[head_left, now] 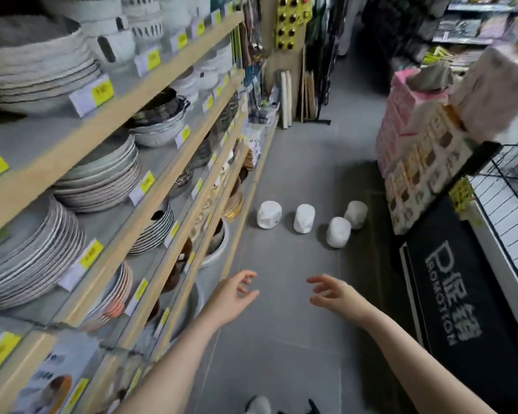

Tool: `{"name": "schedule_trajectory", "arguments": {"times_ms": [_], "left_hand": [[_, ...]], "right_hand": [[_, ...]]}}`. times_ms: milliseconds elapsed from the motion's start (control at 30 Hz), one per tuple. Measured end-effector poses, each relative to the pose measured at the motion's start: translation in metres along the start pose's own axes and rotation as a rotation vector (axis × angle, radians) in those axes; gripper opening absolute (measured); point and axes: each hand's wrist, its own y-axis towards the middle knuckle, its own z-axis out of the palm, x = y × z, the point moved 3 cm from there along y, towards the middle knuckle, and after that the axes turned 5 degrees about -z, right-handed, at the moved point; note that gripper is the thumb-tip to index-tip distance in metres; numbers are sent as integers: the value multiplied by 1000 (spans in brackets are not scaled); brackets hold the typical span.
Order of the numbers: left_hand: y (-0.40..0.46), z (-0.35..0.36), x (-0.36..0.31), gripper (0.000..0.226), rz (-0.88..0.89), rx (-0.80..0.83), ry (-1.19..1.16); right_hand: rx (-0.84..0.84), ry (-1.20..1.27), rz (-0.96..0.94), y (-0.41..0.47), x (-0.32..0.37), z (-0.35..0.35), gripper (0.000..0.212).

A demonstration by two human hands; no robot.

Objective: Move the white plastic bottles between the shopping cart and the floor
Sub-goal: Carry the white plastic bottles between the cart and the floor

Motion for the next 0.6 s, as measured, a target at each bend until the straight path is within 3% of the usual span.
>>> {"name": "schedule_trajectory", "arguments": {"times_ms": [267,600], "left_hand": [[162,-5,-36,36,-17,-30,48],[341,24,-92,50,-165,-175,-11]], "right_hand": [[18,-65,11,132,-20,-107,40],[218,-245,-106,340,-33,-256,52]]}}
